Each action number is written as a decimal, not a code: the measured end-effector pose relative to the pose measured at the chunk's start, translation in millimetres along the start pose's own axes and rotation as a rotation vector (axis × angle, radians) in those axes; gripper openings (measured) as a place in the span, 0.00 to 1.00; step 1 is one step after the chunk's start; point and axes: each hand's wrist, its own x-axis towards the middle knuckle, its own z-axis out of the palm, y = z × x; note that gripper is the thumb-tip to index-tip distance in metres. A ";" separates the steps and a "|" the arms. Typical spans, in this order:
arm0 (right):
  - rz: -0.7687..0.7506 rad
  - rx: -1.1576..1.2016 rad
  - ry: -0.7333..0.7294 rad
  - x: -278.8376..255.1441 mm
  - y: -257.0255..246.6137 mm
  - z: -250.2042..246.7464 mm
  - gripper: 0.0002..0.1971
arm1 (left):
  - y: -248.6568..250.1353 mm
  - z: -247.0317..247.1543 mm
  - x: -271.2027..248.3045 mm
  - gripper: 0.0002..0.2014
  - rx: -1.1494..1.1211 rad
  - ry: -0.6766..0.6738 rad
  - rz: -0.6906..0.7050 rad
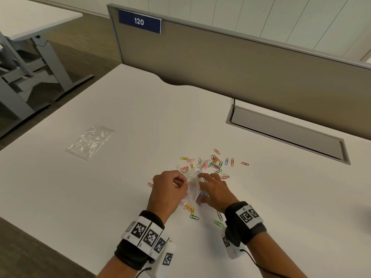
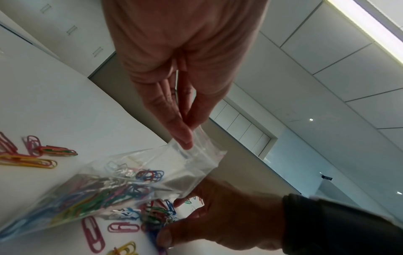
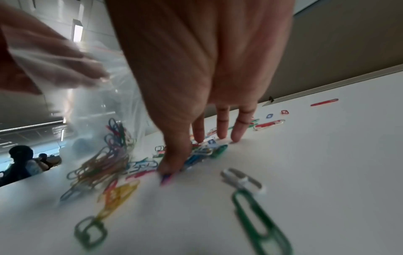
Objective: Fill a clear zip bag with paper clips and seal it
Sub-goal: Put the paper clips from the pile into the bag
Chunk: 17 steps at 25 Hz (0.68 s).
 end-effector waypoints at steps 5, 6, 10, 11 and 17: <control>-0.014 0.085 0.217 -6.9 -1.0 7.0 0.10 | 0.9 2.4 -0.8 0.02 -0.005 -0.011 -0.005; 0.002 0.069 0.222 -7.4 -1.1 7.5 0.09 | 0.9 2.7 -0.9 0.02 -0.006 -0.012 -0.003; 0.148 0.166 0.277 -10.2 4.7 7.6 0.08 | 1.4 4.4 -0.9 0.03 0.003 -0.022 -0.007; 0.207 0.291 0.316 -11.8 7.6 5.6 0.07 | 1.4 4.4 -0.6 0.02 0.003 -0.023 -0.006; 0.286 1.095 0.486 -38.6 -7.6 -25.6 0.07 | 1.0 6.7 -0.8 0.03 -0.024 -0.025 -0.028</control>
